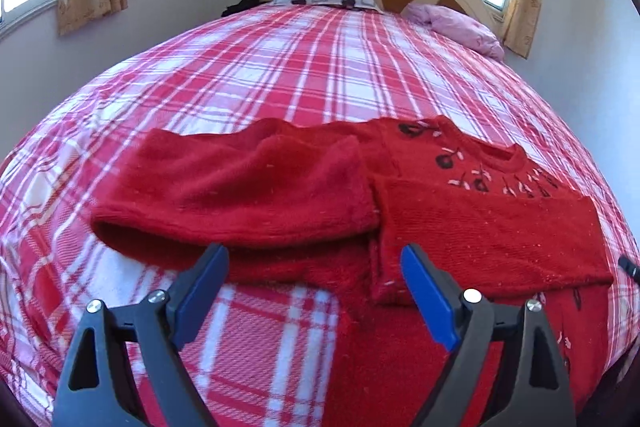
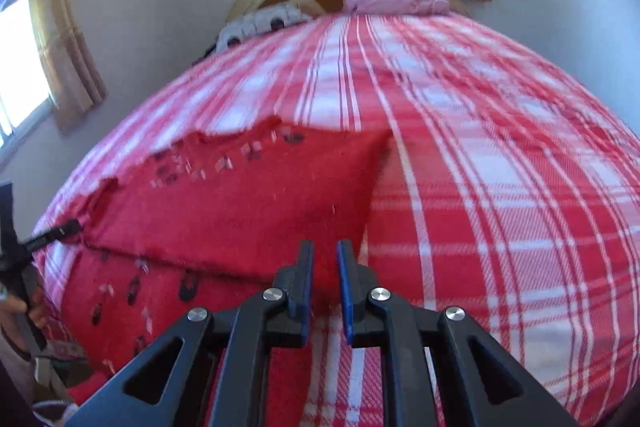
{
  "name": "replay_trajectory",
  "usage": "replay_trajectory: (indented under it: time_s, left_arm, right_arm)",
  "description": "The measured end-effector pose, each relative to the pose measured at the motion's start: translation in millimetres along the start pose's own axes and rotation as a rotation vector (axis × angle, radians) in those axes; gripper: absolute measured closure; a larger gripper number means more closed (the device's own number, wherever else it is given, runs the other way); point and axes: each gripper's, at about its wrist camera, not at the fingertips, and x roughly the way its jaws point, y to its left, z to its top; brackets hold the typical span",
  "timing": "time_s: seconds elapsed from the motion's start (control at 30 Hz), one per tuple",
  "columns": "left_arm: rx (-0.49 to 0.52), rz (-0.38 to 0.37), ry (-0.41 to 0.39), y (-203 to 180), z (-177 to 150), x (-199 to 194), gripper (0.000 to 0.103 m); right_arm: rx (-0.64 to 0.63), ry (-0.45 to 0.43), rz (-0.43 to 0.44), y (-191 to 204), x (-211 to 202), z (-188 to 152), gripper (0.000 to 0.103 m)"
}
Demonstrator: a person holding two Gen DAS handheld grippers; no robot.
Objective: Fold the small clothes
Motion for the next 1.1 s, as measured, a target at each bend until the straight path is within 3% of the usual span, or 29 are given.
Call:
replay_trajectory:
  time_s: [0.2,0.27,0.33,0.4,0.53,0.63,0.73,0.8,0.87,0.93,1.0,1.03,1.07,1.1]
  left_arm:
    - [-0.001,0.003,0.044,-17,-2,16,0.012]
    - [0.022,0.016,0.045,-21,-3,18,0.012]
    - [0.047,0.040,0.049,-23,-3,19,0.012]
    - [0.054,0.039,0.048,-22,-3,18,0.012]
    - [0.054,0.016,0.038,-16,-4,9,0.012]
    - [0.050,0.003,0.019,-16,-4,6,0.012]
    - [0.063,0.026,0.035,-18,-5,14,0.012]
    - [0.049,0.031,0.042,-12,-3,14,0.012]
    - [0.022,0.031,0.015,1,1,4,0.012]
    - [0.011,0.068,-0.027,20,5,-11,0.012]
    - [-0.001,0.134,-0.064,43,7,-24,0.011]
    - [-0.010,0.156,-0.074,51,7,-27,0.008]
    - [-0.032,0.188,-0.085,65,7,-32,0.008]
    - [-0.053,0.204,-0.089,74,6,-34,0.008]
  right_arm:
    - [0.031,-0.012,0.001,-7,40,48,0.091]
    - [0.019,0.037,0.011,-13,71,59,0.091]
    - [0.017,0.121,-0.033,-26,102,61,0.091]
    - [0.058,0.128,-0.012,-42,117,61,0.094]
    - [0.116,0.069,-0.011,-44,86,69,0.090]
    - [0.100,0.023,0.080,-31,50,54,0.090]
    - [0.048,0.032,0.062,-14,31,21,0.090]
    - [0.019,0.098,0.042,-9,39,-5,0.090]
    - [-0.013,0.064,0.006,-5,33,-13,0.090]
    - [-0.021,0.081,-0.040,3,26,-4,0.090]
    - [-0.001,0.029,0.006,11,14,5,0.089]
    - [0.013,-0.007,0.076,19,7,10,0.088]
    - [0.029,-0.038,0.157,31,0,16,0.074]
    - [0.042,-0.062,0.224,43,-3,22,0.045]
